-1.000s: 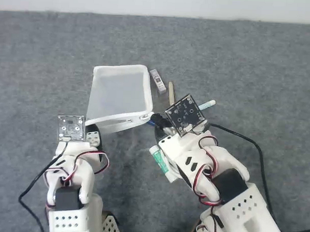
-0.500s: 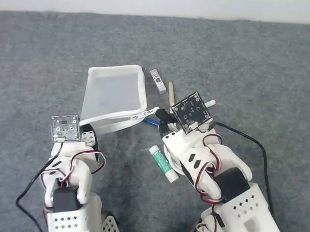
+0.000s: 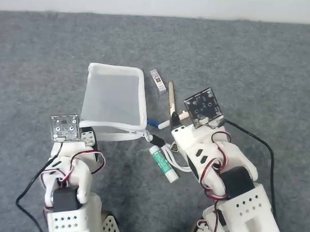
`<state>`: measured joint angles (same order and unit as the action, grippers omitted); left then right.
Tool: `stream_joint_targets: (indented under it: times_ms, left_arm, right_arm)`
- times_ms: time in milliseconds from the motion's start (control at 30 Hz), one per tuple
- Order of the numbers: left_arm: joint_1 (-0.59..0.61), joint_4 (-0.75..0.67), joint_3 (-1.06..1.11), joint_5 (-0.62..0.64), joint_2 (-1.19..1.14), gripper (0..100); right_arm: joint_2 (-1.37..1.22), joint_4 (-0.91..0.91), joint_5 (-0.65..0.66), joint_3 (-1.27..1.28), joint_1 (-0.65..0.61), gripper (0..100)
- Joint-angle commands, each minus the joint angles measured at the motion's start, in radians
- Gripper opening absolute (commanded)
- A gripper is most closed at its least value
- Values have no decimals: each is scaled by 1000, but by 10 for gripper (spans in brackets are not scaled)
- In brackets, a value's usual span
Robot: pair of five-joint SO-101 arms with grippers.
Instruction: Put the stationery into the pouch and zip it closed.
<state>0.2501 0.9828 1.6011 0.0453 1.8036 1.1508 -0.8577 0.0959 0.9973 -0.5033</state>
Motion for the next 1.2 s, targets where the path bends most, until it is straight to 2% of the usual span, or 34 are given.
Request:
stream_joint_targets:
  times_ms: [0, 233, 800, 1167]
  left_arm:
    - [6, 3, -65, -8, 21, 10]
    - [6, 3, -64, -8, 21, 10]
    - [9, 3, -64, -8, 21, 10]
    - [12, 3, -64, -8, 21, 10]
  right_arm:
    - [22, 21, 5, -20, 21, 191]
    - [-199, 111, 6, -60, 21, 191]
    - [-1030, 110, 5, -542, 24, 191]
    - [-1326, 108, 5, -770, 88, 191]
